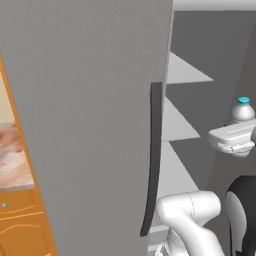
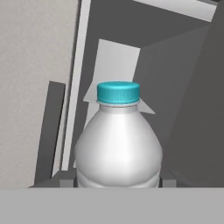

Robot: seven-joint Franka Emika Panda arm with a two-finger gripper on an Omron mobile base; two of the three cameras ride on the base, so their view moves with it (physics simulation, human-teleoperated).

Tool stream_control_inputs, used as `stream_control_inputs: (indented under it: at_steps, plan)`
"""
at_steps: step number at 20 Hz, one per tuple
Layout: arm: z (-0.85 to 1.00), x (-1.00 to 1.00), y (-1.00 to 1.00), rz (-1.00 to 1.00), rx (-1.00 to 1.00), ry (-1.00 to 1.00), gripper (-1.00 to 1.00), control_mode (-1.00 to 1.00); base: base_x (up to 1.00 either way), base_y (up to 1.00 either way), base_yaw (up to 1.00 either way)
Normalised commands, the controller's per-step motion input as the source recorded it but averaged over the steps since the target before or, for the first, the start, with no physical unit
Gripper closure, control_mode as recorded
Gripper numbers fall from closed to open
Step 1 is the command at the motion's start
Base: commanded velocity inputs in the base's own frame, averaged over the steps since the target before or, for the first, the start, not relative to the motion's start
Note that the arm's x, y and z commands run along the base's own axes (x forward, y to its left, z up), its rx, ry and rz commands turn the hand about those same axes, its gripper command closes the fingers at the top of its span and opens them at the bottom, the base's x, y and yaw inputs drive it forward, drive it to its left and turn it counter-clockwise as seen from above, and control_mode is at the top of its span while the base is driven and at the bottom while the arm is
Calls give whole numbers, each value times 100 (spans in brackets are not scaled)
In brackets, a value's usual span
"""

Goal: Take the bottled waters from the counter and place them in the freezer to freeze. Close the freezer door after placing the bottles.

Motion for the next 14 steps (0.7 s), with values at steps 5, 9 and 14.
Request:
stream_control_inputs:
  at_steps: [5,9,14]
  plan:
    - [0,0,0,0,0,0,100,100,18,-13,0]
    - [0,0,0,0,0,0,100,100,14,-34,0]
    - [0,0,0,0,0,0,100,100,15,-28,0]
